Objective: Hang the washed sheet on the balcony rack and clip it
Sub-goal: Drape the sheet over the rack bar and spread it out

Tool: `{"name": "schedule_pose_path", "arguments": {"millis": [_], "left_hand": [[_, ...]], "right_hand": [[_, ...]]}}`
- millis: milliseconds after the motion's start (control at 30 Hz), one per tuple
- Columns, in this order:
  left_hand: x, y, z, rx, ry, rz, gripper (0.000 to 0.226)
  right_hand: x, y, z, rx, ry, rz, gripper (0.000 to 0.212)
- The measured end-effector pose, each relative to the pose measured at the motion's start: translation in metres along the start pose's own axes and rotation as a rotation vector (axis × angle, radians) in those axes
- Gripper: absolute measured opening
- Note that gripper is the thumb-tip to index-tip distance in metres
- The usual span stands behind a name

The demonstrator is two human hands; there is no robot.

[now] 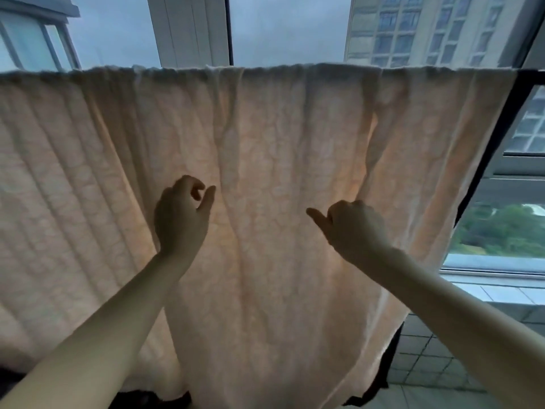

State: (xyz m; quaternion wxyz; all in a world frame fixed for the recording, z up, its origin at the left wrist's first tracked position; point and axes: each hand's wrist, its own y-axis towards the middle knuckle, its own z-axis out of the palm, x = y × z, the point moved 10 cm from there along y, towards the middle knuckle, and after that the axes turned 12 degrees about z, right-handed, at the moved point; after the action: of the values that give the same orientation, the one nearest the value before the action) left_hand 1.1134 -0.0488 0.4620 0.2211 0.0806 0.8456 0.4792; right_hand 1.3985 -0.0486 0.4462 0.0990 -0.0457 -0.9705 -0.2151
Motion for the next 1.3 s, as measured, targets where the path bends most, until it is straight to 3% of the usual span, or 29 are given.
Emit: {"name": "schedule_pose_path", "arguments": {"millis": [133, 233, 300, 433, 533, 600, 967, 1200, 1300], "left_hand": [[0.057, -0.007, -0.032, -0.156, 0.075, -0.197, 0.053], [0.096, -0.013, -0.031, -0.065, 0.035, -0.340, 0.077], [0.112, -0.014, -0.020, 0.045, -0.004, -0.397, 0.081], [0.116, -0.013, -0.007, 0.144, -0.060, -0.384, 0.054], [0.110, -0.011, -0.007, 0.145, 0.014, -0.307, 0.029], [0.106, -0.012, -0.007, 0.155, 0.064, -0.274, 0.031], [0.109, -0.084, 0.027, 0.331, 0.172, -0.265, 0.034], [0.089, -0.046, 0.006, 0.197, 0.132, -0.281, 0.025], [0.070, -0.010, -0.008, 0.096, 0.095, -0.233, 0.019]], "right_hand": [[0.043, -0.002, 0.016, 0.085, 0.037, -0.034, 0.065], [0.078, -0.003, 0.022, 0.079, 0.031, -0.076, 0.068], [0.099, 0.000, 0.020, 0.037, -0.015, -0.105, 0.070], [0.127, 0.011, 0.023, 0.001, -0.092, -0.127, 0.065], [0.136, 0.020, 0.032, 0.024, -0.071, -0.101, 0.040], [0.136, 0.022, 0.037, 0.028, -0.069, -0.082, 0.025], [0.106, 0.004, 0.086, 0.090, -0.142, -0.122, 0.028], [0.099, 0.013, 0.061, 0.044, -0.003, -0.172, 0.038], [0.103, 0.015, 0.031, -0.026, 0.088, -0.244, 0.034]]}}
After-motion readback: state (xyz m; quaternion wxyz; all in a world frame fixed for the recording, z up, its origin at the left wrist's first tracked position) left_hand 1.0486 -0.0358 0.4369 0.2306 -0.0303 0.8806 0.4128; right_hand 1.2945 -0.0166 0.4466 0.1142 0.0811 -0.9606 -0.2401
